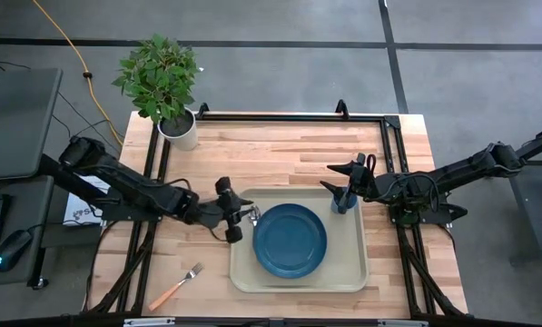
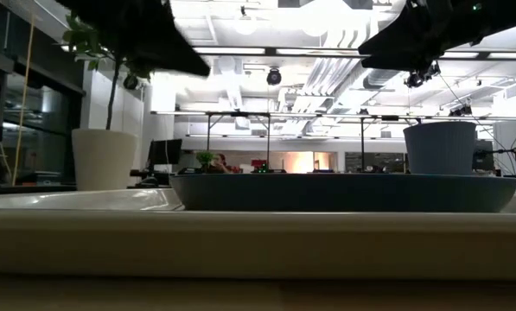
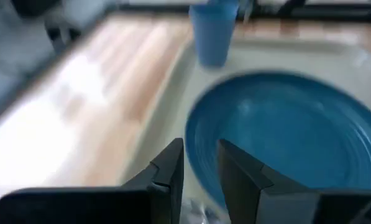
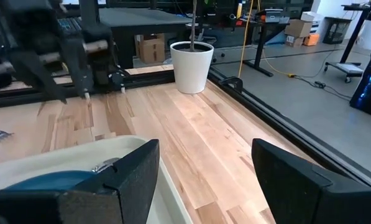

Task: Pick and place plate/cup/fork/spoon on tray
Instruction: Put the orange fork on the white serving tray to the left of the yellow spoon

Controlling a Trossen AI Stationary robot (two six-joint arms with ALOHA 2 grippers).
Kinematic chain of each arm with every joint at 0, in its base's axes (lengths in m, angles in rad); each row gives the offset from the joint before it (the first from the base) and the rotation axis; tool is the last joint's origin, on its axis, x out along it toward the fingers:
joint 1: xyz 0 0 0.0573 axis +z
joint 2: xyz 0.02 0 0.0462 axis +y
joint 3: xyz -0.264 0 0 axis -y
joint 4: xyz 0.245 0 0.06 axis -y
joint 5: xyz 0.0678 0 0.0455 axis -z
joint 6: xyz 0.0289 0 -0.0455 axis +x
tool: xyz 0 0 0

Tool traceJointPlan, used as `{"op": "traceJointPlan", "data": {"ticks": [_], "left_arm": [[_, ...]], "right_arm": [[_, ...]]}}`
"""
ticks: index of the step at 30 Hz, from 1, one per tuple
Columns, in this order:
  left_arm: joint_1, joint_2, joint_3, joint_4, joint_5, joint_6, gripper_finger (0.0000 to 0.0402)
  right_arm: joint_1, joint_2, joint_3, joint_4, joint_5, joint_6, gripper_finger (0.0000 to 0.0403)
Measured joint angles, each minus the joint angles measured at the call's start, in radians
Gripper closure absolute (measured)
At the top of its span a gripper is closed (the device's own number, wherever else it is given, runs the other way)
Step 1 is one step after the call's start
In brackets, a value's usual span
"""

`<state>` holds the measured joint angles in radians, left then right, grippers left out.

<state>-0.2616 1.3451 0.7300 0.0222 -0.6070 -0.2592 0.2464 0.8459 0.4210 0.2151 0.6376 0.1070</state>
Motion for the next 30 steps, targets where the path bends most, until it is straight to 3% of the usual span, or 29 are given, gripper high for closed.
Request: {"op": "traceJointPlan", "data": {"ticks": [5,8,17,30], "left_arm": [[-0.012,-0.05,-0.038,0.2,-0.066,0.254,0.0323],[0.013,-0.117,-0.088,0.27,-0.066,0.303,0.0323],[0.063,-0.339,-0.259,0.298,0.063,0.245,0.0323],[-0.014,-0.36,-0.325,0.284,0.083,0.184,0.0323]], "right_arm": [[0.0,0.0,0.0,0.003,0.0,0.0,0.0155],[0.0,0.0,0.0,0.002,0.0,0.008,0.0155],[0.0,0.0,0.0,-0.001,0.001,0.008,0.0155],[0.0,0.0,0.0,-0.001,0.001,0.009,0.0155]]}}
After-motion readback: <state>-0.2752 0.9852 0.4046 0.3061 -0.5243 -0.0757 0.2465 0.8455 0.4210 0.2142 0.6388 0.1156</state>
